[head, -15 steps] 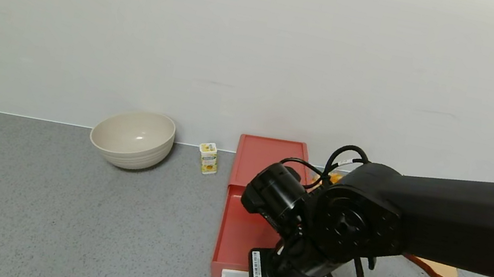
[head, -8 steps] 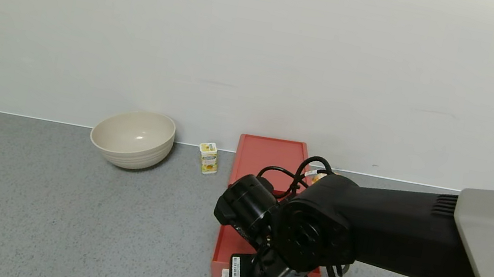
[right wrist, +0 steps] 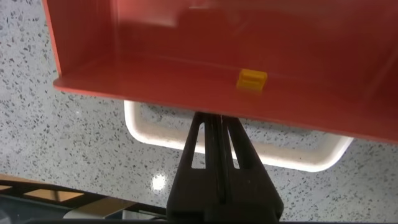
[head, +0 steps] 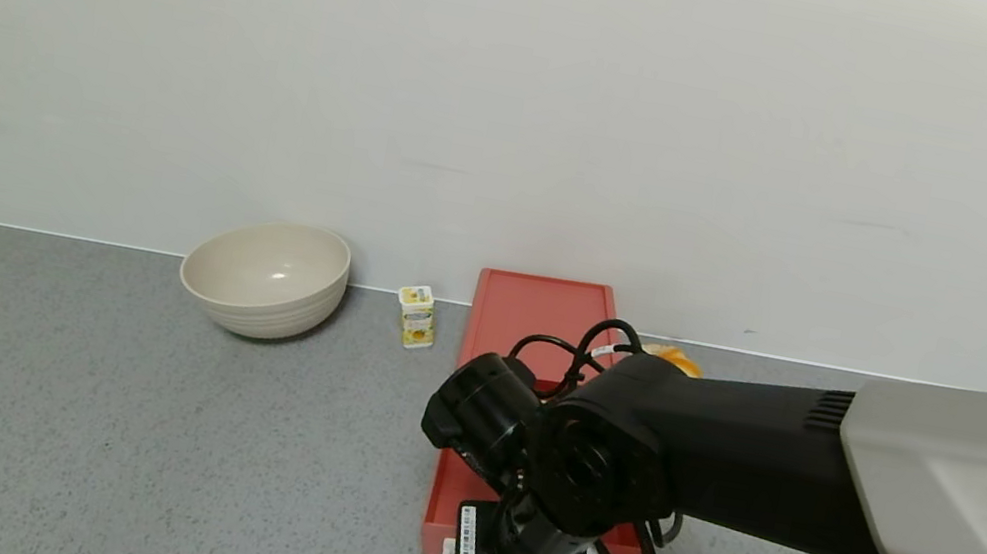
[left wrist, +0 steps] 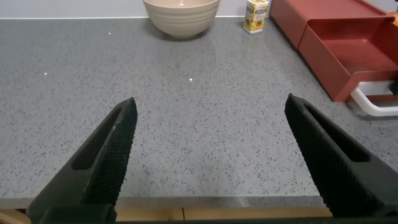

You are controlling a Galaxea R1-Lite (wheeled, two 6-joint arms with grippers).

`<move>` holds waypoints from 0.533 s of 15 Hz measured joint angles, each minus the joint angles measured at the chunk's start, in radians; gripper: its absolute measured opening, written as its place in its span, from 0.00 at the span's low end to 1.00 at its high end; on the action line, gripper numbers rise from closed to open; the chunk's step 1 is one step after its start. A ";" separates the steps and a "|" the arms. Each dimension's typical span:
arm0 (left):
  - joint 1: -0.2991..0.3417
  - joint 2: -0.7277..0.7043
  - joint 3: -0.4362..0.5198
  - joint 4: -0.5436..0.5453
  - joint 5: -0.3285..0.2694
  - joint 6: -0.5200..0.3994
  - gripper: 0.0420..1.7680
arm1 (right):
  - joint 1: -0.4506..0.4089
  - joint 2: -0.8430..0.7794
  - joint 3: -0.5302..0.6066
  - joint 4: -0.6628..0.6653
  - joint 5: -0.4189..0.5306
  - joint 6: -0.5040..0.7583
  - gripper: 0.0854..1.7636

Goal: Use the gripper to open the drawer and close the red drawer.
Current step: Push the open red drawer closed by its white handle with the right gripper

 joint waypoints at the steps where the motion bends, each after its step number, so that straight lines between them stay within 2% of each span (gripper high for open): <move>1: 0.000 0.000 0.000 0.000 0.000 0.000 0.97 | -0.001 0.003 -0.005 0.000 -0.002 0.000 0.02; 8: 0.000 0.000 0.000 0.000 0.000 0.000 0.97 | -0.020 0.017 -0.055 -0.007 -0.054 -0.017 0.02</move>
